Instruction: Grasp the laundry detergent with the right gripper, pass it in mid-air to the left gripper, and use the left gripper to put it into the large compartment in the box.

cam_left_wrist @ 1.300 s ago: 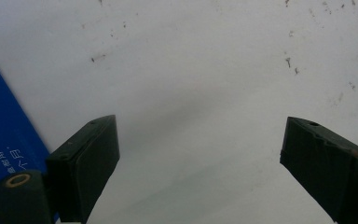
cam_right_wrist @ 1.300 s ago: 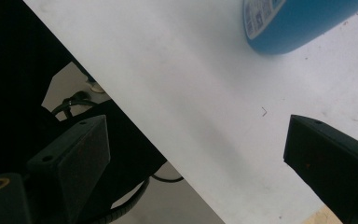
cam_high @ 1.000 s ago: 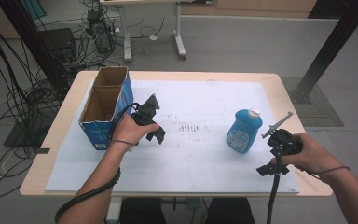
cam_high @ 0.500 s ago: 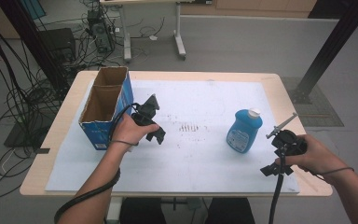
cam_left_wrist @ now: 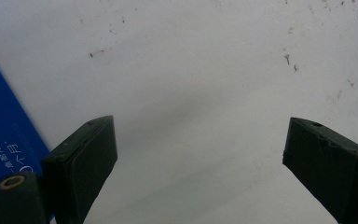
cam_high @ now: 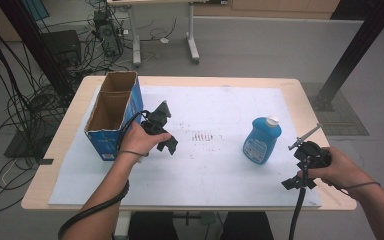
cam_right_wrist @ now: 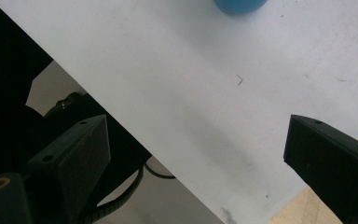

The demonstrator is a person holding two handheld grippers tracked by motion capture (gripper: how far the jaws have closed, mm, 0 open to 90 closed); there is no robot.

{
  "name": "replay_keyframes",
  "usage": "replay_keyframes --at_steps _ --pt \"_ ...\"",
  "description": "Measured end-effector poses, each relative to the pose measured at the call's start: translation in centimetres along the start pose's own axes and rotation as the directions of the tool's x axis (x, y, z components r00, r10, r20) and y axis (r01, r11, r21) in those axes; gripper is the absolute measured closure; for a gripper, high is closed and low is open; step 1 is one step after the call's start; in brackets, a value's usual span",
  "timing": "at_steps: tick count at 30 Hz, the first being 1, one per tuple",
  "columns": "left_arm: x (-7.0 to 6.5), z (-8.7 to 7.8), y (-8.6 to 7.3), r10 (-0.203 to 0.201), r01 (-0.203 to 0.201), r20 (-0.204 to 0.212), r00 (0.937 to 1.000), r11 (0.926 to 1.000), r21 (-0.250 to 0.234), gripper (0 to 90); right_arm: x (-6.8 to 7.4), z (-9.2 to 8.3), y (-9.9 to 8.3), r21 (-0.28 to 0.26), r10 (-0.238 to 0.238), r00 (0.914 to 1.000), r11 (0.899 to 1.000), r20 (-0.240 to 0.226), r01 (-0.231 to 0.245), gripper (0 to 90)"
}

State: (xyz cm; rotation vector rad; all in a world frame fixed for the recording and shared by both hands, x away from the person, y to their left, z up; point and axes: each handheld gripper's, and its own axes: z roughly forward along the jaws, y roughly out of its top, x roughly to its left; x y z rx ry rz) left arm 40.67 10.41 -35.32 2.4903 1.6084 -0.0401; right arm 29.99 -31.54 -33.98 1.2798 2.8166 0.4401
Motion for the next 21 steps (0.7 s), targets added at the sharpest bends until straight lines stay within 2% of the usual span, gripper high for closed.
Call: replay_keyframes --at_steps 11,21 --pt "-0.3 -0.2 0.2 0.004 -0.004 0.001 1.0 1.0 -0.004 10.2 -0.6 0.7 -0.4 -0.018 0.018 0.9998 1.0 -0.005 -0.018 7.1" --pt "-0.2 -0.3 0.2 0.006 -0.006 0.003 1.0 1.0 -0.006 10.2 -1.2 1.4 -1.3 -0.068 0.038 0.9992 0.997 -0.014 -0.039 6.9"
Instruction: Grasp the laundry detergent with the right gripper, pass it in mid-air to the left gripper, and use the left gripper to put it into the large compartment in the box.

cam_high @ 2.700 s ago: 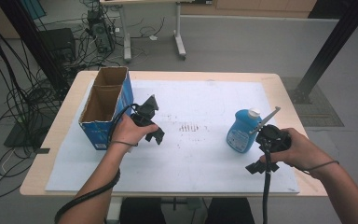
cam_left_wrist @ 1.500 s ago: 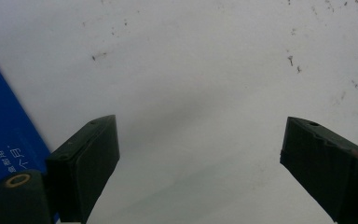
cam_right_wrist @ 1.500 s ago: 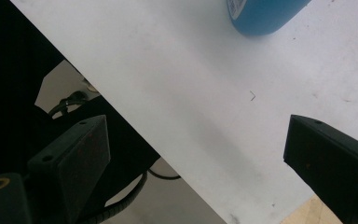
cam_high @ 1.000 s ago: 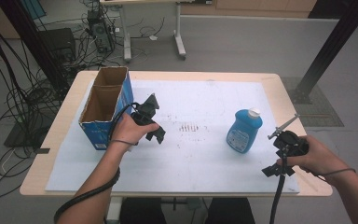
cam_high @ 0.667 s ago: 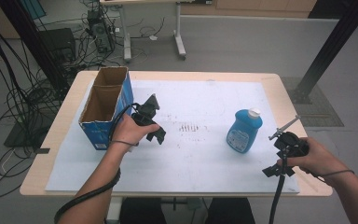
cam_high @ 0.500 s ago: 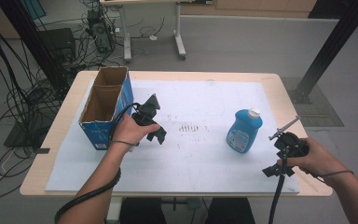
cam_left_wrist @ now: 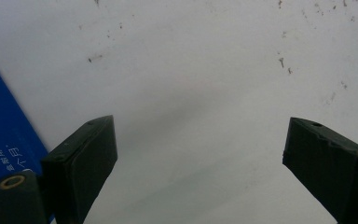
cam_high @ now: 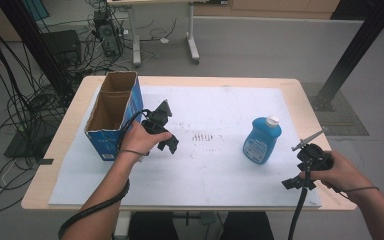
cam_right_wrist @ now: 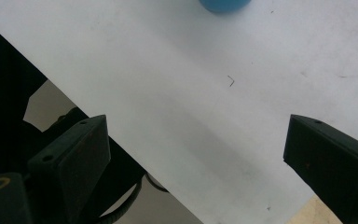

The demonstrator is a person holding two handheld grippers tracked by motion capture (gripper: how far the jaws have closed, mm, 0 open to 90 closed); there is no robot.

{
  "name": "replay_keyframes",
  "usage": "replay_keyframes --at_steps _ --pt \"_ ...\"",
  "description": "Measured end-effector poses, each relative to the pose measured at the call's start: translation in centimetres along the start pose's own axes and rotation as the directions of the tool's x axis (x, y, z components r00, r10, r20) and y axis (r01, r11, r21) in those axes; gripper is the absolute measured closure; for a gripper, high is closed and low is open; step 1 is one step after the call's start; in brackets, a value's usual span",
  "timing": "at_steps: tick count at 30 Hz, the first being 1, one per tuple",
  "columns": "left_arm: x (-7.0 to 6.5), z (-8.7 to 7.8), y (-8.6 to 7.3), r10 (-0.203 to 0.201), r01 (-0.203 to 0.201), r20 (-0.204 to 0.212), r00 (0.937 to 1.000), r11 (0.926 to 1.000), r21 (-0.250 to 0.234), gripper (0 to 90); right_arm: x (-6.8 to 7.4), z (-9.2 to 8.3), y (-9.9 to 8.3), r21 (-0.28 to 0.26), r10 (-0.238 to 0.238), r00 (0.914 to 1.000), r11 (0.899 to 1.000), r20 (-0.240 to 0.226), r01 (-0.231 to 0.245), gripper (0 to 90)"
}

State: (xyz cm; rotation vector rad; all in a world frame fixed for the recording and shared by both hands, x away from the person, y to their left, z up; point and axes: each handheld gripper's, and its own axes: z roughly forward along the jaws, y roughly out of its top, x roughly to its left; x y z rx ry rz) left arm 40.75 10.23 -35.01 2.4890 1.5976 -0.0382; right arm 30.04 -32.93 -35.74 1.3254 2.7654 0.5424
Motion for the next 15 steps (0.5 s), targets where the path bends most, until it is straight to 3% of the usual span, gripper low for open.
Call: replay_keyframes --at_steps 15 --pt "-0.5 0.1 0.2 -0.001 0.001 -0.001 1.0 1.0 -0.002 10.2 -0.6 1.0 -1.2 -0.095 0.021 0.9998 0.995 -0.005 -0.022 6.6"
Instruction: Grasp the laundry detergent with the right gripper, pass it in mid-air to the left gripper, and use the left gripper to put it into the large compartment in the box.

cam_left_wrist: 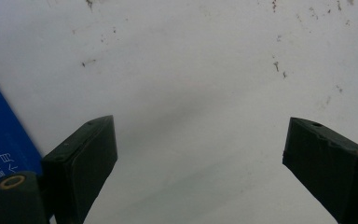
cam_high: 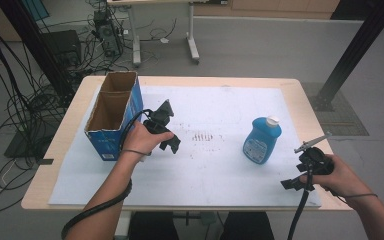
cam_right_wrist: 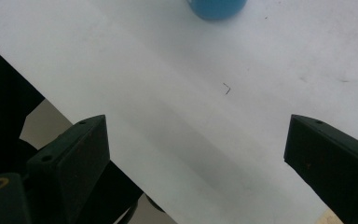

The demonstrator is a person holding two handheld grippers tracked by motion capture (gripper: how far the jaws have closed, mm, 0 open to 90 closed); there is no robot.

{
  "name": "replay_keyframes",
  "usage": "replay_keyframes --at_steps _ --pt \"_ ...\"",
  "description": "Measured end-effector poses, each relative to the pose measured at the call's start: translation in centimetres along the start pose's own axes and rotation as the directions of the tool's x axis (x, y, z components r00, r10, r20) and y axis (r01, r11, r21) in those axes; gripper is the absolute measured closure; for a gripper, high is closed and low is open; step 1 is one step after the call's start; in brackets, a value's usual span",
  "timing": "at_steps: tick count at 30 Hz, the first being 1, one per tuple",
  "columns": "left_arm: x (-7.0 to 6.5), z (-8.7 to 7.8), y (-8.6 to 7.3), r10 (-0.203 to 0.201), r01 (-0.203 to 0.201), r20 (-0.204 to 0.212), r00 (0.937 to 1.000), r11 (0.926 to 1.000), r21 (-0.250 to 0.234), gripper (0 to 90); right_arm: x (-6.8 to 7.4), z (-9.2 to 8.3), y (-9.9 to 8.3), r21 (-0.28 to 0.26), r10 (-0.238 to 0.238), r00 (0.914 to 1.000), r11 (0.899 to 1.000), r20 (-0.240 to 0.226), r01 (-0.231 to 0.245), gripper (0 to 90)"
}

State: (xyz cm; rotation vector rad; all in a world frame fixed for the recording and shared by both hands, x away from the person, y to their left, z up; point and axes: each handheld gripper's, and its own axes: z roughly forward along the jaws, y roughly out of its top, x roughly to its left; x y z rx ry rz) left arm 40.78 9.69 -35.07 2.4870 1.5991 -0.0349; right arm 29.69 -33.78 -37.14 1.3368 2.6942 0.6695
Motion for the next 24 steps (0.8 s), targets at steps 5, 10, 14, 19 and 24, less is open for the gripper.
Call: replay_keyframes --at_steps 5,10,14,19,24 --pt "-0.2 0.0 0.0 -0.001 0.001 -0.002 1.0 1.0 -0.003 10.2 -0.2 0.2 -0.3 -0.023 0.002 1.0 1.0 -0.001 -0.002 6.7" --pt "-0.2 -0.2 0.0 0.002 -0.002 -0.003 1.0 1.0 -0.004 10.2 -0.3 0.5 -0.6 -0.06 -0.003 1.0 0.998 0.003 0.003 6.7" --pt "-0.3 -0.3 0.0 0.007 -0.007 -0.003 1.0 1.0 -0.004 10.2 -0.4 0.8 -1.0 -0.124 0.006 1.0 0.992 0.0 -0.006 6.7" --pt "-0.3 -0.3 -0.1 0.007 -0.007 -0.003 1.0 0.9999 -0.009 10.2 -0.4 1.3 -1.3 -0.177 0.002 1.0 0.984 0.0 -0.002 6.7" --pt "-0.4 -0.4 -0.2 0.013 -0.013 -0.001 0.9999 0.9999 -0.005 10.2 -0.3 1.6 -1.4 -0.204 -0.005 1.0 0.979 0.0 0.005 6.7"
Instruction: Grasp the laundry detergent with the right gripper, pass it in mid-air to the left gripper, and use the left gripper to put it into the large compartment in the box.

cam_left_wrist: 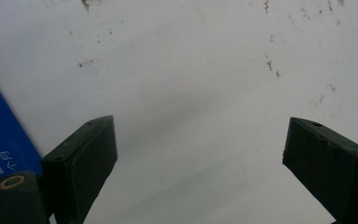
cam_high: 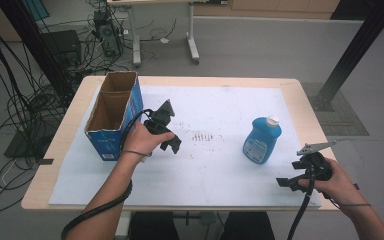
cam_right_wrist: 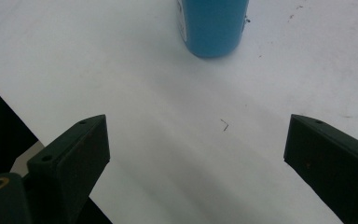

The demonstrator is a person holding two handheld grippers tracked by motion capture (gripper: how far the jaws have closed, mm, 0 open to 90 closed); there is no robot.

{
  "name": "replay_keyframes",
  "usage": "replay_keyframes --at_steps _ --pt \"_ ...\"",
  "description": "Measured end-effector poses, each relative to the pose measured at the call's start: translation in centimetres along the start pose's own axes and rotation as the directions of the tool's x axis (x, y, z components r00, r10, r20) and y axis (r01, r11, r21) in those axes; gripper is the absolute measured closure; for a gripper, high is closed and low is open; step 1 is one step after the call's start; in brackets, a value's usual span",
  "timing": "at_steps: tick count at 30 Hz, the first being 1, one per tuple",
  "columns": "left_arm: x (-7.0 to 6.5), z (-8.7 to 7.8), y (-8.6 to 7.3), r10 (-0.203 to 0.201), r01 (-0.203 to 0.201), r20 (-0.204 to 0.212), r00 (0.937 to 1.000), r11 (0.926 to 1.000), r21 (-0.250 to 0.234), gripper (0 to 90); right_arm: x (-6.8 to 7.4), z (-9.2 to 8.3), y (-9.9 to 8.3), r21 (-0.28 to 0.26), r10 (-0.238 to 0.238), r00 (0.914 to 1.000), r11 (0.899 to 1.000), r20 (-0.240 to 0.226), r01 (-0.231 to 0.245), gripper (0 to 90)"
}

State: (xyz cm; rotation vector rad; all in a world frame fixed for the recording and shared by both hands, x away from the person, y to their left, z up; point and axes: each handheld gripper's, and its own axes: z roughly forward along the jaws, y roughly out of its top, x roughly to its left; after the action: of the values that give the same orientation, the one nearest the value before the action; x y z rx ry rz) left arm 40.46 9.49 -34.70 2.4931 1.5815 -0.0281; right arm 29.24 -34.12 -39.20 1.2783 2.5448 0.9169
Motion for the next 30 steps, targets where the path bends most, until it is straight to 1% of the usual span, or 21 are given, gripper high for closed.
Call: replay_keyframes --at_steps 3,4,7,8,14,15,16,17,22,28,30 --pt "0.0 0.0 -0.1 -0.006 0.006 0.002 1.0 1.0 -0.006 10.2 0.0 0.1 0.0 -0.01 -0.001 1.0 1.0 0.0 0.001 6.7" --pt "0.0 -0.1 -0.1 -0.005 0.005 0.002 1.0 1.0 -0.007 10.2 0.1 0.2 -0.1 -0.02 -0.004 1.0 1.0 -0.002 0.004 6.7" --pt "0.1 -0.1 -0.1 0.0 0.0 -0.003 1.0 1.0 -0.003 10.2 0.1 0.3 -0.1 -0.026 -0.001 1.0 1.0 0.0 0.001 6.7" --pt "0.0 -0.1 -0.2 -0.008 0.008 -0.001 1.0 1.0 -0.006 10.2 0.1 0.4 -0.1 -0.029 -0.004 1.0 1.0 0.0 0.004 6.7" --pt "0.1 -0.1 -0.3 -0.005 0.005 -0.003 1.0 1.0 -0.008 10.2 0.2 0.7 -0.3 -0.045 -0.006 1.0 0.999 -0.002 0.006 6.6" --pt "0.1 -0.1 -0.3 -0.008 0.008 -0.003 1.0 0.9999 -0.009 10.2 0.3 0.8 -0.3 -0.057 -0.005 1.0 0.998 -0.001 0.005 6.5" --pt "0.1 0.0 -0.3 -0.001 0.001 -0.001 1.0 1.0 -0.003 10.2 0.3 0.9 -0.3 -0.064 -0.004 1.0 0.998 -0.003 0.004 6.5" --pt "0.1 0.0 -0.3 -0.001 0.001 -0.001 1.0 1.0 -0.003 10.2 0.3 0.9 -0.3 -0.064 -0.004 1.0 0.998 -0.003 0.004 6.5" --pt "0.0 -0.1 -0.4 -0.003 0.003 0.001 1.0 1.0 -0.009 10.2 0.4 1.0 -0.3 -0.101 -0.001 1.0 0.995 0.0 0.001 6.5" --pt "0.2 -0.1 -0.5 -0.002 0.002 0.003 1.0 1.0 -0.006 10.2 0.3 1.2 -0.6 -0.128 -0.002 1.0 0.992 0.008 0.003 6.2" --pt "0.2 -0.1 -0.5 0.0 0.0 0.004 1.0 1.0 -0.003 10.2 0.3 1.2 -0.6 -0.129 -0.004 0.9999 0.992 0.013 0.005 6.2"
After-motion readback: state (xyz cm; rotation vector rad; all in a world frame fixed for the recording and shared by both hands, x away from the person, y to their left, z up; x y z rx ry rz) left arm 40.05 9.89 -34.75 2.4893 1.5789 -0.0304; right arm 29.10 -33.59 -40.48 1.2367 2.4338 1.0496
